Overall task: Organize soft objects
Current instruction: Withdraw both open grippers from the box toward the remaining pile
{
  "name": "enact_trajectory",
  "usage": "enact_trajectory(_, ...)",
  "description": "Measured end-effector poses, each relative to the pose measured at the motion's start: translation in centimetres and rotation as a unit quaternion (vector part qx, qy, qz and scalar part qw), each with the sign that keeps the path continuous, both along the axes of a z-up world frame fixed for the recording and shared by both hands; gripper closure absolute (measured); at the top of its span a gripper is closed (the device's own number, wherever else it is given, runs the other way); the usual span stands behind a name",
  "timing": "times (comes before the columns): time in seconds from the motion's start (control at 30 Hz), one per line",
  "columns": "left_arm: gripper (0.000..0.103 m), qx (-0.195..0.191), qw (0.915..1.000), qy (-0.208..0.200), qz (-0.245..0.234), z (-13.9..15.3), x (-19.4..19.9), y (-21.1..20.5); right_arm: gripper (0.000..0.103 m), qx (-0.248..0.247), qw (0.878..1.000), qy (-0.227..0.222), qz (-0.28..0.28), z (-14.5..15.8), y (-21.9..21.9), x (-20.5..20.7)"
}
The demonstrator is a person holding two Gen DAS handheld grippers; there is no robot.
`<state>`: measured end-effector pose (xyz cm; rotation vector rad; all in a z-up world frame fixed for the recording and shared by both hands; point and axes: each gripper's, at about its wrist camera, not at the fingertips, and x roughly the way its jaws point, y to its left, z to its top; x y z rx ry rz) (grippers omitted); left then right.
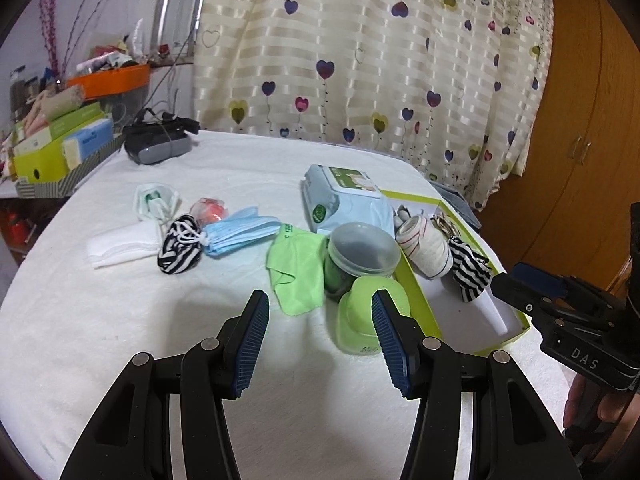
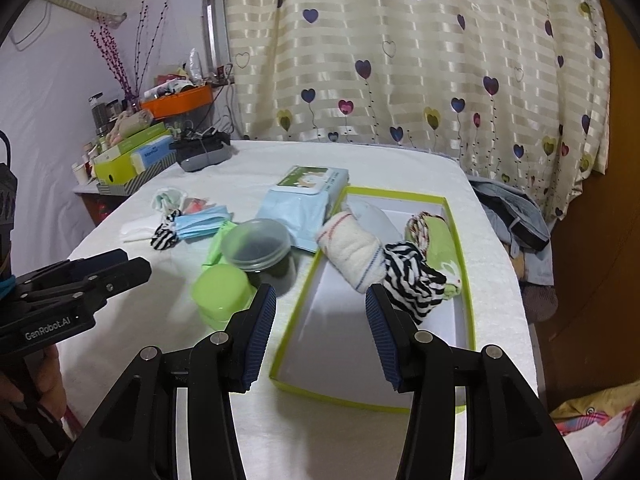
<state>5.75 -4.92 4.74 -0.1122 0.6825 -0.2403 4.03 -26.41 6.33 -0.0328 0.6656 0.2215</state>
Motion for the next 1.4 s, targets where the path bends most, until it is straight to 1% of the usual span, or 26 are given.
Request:
enact_trajectory(0.3,0.051,-0.001,1.0,0.0,0.006,0.0,-0.3,1.2,0.055,-0.004,1.0,-0.004,0.016,0.5,1.6,-0.4)
enact_trajectory(0.63,0.051,-0.002,0.9999,0.005,0.011,-0.2,0.1,1.8,0.055,-0.001,1.0,-0.004,0.025,0.5,2.5,-0.1)
enact_trajectory(1.13,0.051,-0.002,0.9995,0.025,0.02,-1.5,1.8,2.4,0.055,0.013,0.999,-0.003,0.046,0.4,3.7,1.0)
enact_trajectory(1.3,0.05,-0.01,0.9993,0.034,0.013,-2.0,3.0,2.6,0.055,0.012,0.998,0.0,0.054,0.2,4.1,1.7)
enact_trajectory(1.4,0.051,-0.008,0.9992,0.038,0.013,-2.4,4.1,2.6,0.055,0.012,0.998,0.001,0.058,0.1,4.3,2.2)
